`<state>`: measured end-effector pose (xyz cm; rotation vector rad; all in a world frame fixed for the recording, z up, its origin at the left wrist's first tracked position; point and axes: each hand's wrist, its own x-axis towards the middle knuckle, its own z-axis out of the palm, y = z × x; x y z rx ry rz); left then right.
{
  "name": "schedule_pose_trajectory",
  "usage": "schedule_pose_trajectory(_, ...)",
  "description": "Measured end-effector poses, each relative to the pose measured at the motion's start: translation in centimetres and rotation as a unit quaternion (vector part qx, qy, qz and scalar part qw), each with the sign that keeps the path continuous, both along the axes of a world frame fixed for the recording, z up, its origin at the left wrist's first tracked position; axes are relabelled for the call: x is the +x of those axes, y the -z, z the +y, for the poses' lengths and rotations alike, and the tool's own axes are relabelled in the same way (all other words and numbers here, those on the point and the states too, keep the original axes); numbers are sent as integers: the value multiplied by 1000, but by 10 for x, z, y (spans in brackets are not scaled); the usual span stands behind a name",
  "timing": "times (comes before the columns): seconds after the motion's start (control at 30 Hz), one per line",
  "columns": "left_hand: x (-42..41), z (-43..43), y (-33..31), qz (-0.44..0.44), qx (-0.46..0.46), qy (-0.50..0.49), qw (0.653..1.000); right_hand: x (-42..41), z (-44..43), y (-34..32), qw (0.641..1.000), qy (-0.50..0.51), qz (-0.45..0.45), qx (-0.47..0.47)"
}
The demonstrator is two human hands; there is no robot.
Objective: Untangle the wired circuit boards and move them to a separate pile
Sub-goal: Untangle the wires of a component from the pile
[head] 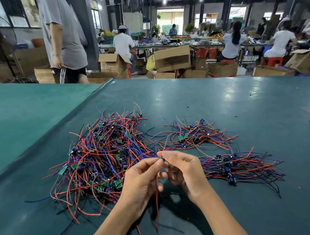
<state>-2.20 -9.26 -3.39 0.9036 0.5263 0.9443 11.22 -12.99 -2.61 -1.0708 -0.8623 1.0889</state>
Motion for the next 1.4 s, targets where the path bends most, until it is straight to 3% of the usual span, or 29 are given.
schedule_pose_trajectory(0.3, 2, -1, 7, 32, 75, -33, 996, 5, -4, 0, 994, -87, -55, 25)
schedule_pose_trajectory(0.6, 1, -2, 7, 43, 76, -26, 996, 2, 1, 2, 995, 21, -95, 17)
schedule_pose_trajectory(0.83, -4, -2, 1, 43, 35, 49, 997, 14, -1, -5, 997, -59, -7, -44)
schedule_pose_trajectory(1.03, -4, -7, 0, 82, 42, 63, 994, 33, 3, -11, 995, -28, -91, -41)
schedule_pose_trajectory(1.4, -2, -4, -2, 71, 3, 43, 997, 67, 59, -51, 986, 29, -134, -95)
